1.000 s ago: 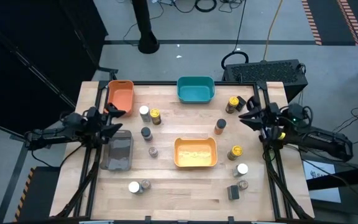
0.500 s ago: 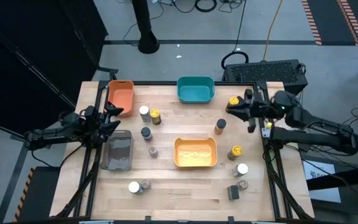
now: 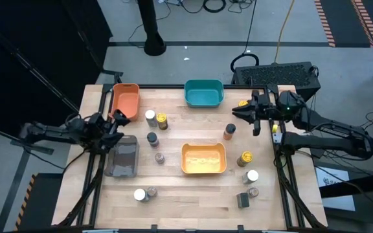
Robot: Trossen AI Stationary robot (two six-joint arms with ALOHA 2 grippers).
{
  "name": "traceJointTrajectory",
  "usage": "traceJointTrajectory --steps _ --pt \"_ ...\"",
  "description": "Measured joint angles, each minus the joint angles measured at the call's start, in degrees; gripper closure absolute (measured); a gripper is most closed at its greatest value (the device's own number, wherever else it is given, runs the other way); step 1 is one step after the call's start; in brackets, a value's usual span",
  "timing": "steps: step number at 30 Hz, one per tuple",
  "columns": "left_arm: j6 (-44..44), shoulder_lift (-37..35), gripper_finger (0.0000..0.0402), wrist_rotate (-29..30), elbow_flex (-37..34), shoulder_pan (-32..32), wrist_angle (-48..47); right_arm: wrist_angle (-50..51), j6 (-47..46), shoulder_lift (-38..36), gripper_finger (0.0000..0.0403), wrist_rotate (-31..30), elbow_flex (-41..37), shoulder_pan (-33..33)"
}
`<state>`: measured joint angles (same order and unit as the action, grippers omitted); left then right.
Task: Sort spices by type
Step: Put the left black spice bottle into the black bin
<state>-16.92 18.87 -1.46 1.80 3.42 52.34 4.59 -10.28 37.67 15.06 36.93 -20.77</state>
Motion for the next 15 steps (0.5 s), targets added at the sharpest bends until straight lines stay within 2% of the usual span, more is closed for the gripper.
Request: traceJointTrajectory --steps 5,8,12,15 --pt "-2.1 3.0 0.0093 -1.0 0.0 0.6 10.4 0.0 0.3 0.0 0.0351 0.0 0.0 -0.6" --pt "-2.1 2.9 0.0093 1.1 0.0 0.6 13.5 0.4 0.5 0.0 0.0351 0.0 0.0 -0.6" --pt "-1.1 2.9 0.0093 1.2 0.0 0.6 14.3 0.7 0.7 0.0 0.0351 0.0 0.0 -0.6" --pt "3.9 2.9 0.0093 1.3 0.5 0.5 14.2 0.6 0.9 0.0 0.0351 0.0 0.0 -0.6"
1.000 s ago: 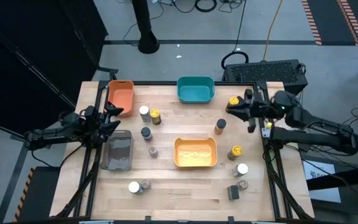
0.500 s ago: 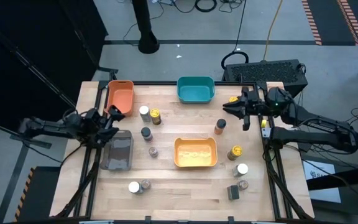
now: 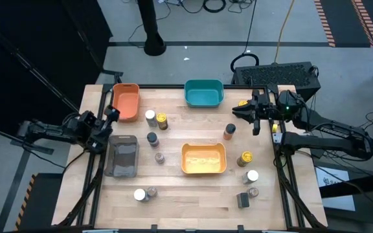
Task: Sort spices by type
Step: Put the left black spice bottle into the black bin
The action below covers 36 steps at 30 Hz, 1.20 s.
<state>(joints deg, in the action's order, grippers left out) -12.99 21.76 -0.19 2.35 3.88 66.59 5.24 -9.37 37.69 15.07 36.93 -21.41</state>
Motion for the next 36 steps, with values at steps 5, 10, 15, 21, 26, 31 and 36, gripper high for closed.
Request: traceJointTrajectory --steps 5,10,15,21,26,31,36 --pt "0.0 2.3 0.0093 -1.4 5.1 0.3 -14.2 -0.6 0.0 0.0 0.0351 0.0 0.0 0.0" --pt "0.0 11.3 0.0093 0.6 16.3 1.1 -33.5 -0.7 0.0 0.0 0.0351 0.0 0.0 0.0" --pt "-0.2 16.6 0.0093 5.3 28.0 1.1 -59.9 0.5 0.0 0.0 0.0351 0.0 0.0 0.0" --pt "-0.2 17.7 0.0093 6.2 32.4 1.1 -69.0 1.2 0.0 0.0 0.0351 0.0 0.0 0.0" --pt "1.7 17.5 0.0093 5.8 32.4 1.1 -68.1 1.1 0.0 0.0 0.0351 0.0 0.0 0.0" --pt "0.7 18.0 0.0093 7.0 32.3 1.1 -70.2 1.1 0.0 0.0 0.0351 0.0 0.0 0.0" --pt "-4.5 18.9 0.0093 8.2 32.4 1.8 -68.1 1.1 0.0 0.0 0.0351 0.0 0.0 0.0"
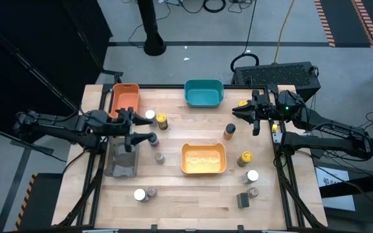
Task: Sort spices by type
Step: Put the left black spice bottle into the black bin
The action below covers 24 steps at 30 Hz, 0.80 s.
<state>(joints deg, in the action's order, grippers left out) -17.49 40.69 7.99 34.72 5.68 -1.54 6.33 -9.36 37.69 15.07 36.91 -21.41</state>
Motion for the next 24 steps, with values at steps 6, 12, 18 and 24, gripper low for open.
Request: traceJointTrajectory --steps 6,12,18,24 --pt "-2.3 5.3 0.0113 3.6 5.2 1.8 -8.2 0.0 0.0 0.0 0.0351 0.0 0.0 0.0" --pt "-3.3 12.9 0.0132 6.3 13.7 2.0 -27.5 0.0 0.0 0.0 0.0351 0.0 0.0 0.0" --pt "-0.2 18.6 0.0132 2.0 13.9 2.7 -31.7 0.5 -0.3 0.0 0.0351 0.0 0.0 0.0" --pt "1.9 19.2 0.0133 4.4 13.9 3.8 -32.4 0.9 -0.4 0.0 0.0351 0.0 0.0 0.0"
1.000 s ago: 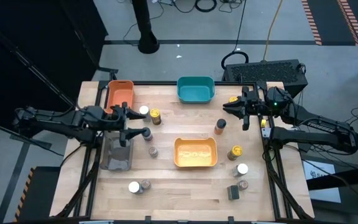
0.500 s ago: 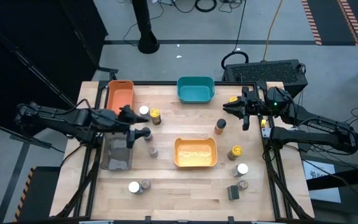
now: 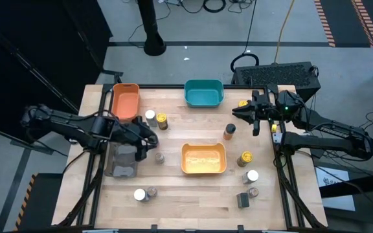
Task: Sort spices by type
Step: Put the left black spice bottle into the black bin
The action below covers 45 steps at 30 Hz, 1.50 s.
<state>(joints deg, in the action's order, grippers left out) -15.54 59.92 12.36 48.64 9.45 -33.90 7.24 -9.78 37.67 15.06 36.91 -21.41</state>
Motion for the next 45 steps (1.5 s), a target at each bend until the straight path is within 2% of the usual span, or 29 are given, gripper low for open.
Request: traceJointTrajectory --steps 4,7,26,45 --pt "2.6 -0.3 0.0133 3.2 0.0 0.0 -3.7 0.0 0.0 0.0 0.0351 0.0 0.0 0.0" --pt "2.5 0.0 0.0133 3.6 0.0 0.0 -6.4 0.0 0.0 0.0 0.0351 0.0 0.0 0.0" --pt "2.4 4.5 0.0133 4.0 -1.7 -2.6 -6.1 0.8 0.0 0.0 0.0351 0.0 0.0 0.0" --pt "2.4 4.6 0.0133 3.3 -8.1 -5.4 2.3 0.8 0.0 0.0 0.0351 0.0 0.0 0.0"
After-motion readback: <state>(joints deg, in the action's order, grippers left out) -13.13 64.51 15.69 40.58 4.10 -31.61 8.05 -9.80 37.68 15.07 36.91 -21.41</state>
